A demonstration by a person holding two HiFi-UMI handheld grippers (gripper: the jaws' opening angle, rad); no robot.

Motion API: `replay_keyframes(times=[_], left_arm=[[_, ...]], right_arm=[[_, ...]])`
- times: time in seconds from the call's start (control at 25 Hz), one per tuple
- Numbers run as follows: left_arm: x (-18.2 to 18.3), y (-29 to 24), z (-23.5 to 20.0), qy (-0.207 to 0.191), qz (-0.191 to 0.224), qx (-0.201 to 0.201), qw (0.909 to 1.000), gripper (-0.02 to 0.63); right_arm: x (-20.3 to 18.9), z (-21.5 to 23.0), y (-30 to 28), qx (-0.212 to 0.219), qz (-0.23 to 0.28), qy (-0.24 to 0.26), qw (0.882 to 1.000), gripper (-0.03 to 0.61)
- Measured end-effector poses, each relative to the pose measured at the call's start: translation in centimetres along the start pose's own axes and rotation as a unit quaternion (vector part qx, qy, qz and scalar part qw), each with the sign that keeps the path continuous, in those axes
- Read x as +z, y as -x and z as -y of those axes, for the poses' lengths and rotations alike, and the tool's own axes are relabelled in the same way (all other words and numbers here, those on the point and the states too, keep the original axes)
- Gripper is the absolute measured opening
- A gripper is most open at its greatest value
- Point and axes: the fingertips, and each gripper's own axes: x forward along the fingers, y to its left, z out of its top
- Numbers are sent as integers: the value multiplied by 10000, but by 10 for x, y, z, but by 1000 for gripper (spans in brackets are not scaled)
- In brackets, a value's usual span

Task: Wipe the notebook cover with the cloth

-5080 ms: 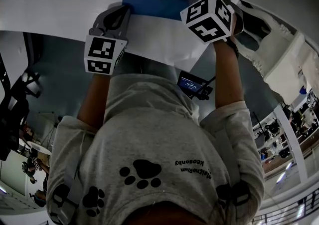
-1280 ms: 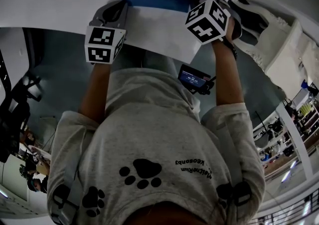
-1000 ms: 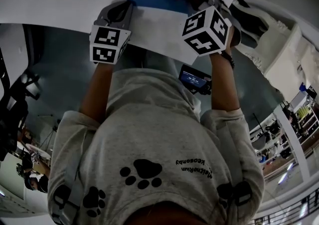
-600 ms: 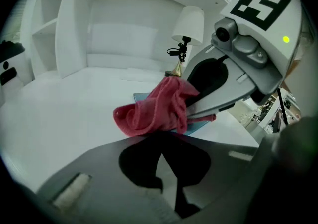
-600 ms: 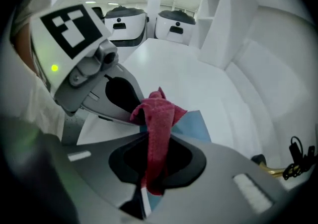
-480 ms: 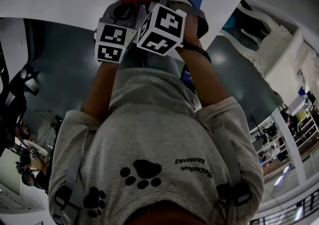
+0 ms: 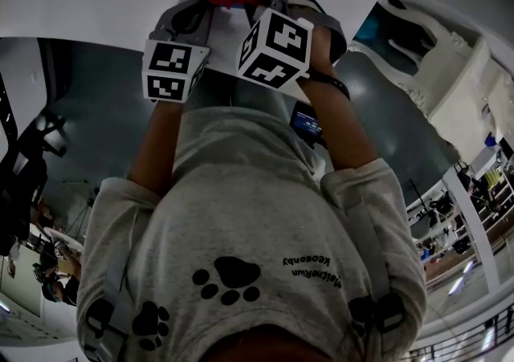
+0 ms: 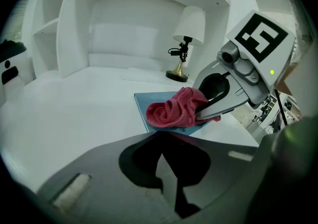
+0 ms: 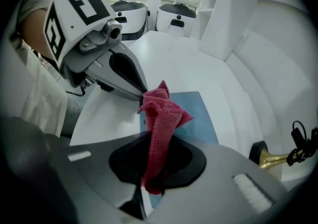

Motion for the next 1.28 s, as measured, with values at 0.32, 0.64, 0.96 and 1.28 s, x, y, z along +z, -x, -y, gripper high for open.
replay_keyframes(times=[0.32,0.64,0.96,1.28], left_arm=[[-1,-1,0,10,-30,-2,10000,2],[1,-8,4,-39,-80,27,10000,2],[3,-12,5,-71,-99,41,9999,2],[4,-11,4,-39,-129,30,9999,2]], right_arm=[[-60,9,16,-141,-280,-285,9991,43],[-112,18,29,-332,-536,-584,9963,43],[-143,24,32,-430,-680,-986,9919,43],[-142,28,39,-395,-390,-1810,9819,43]])
